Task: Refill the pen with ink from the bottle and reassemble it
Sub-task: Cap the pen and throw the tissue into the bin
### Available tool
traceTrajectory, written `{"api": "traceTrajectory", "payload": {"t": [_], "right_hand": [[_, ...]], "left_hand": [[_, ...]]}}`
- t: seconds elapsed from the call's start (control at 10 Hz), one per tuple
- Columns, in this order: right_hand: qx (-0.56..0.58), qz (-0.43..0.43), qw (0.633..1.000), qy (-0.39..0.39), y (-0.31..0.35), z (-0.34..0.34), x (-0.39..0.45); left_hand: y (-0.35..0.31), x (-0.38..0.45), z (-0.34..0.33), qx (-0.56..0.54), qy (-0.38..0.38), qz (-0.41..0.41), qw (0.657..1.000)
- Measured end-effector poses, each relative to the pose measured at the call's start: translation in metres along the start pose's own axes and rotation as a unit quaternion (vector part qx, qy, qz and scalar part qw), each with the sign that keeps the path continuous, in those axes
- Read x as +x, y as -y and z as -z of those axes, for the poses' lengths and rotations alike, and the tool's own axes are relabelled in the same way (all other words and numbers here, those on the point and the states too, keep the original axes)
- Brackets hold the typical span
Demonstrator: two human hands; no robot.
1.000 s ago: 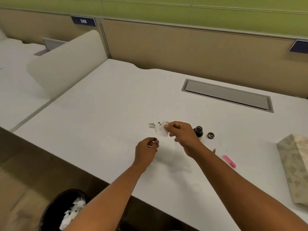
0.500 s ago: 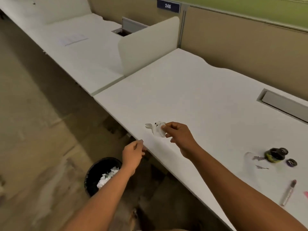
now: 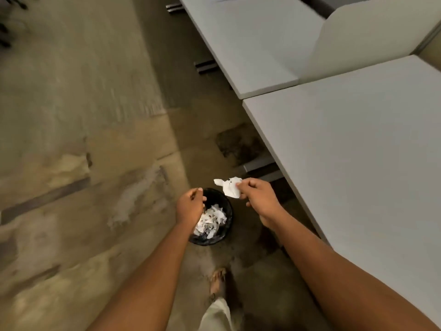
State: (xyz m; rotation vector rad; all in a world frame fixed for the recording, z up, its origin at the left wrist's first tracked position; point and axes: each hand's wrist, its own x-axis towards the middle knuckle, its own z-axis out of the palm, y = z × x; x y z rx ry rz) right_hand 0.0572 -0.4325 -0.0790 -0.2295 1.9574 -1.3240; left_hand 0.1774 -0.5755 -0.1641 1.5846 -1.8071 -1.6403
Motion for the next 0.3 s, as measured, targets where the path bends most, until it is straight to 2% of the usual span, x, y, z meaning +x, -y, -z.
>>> {"api": "traceTrajectory", "payload": {"t": [0.2,0.3], "right_hand": [[-0.052,-0.039,0.997,0.029,-0.048,-0.086,0.074],[-0.12,-0.063,0.99,0.041,-0.076,-0.1,0.096]], "left_hand": [[0.033,0.039,0.037,0.097,-0.033,0.011,0.995],[0.039,0.051,0.04,0.093,-0.037,0.035,0.994]]}}
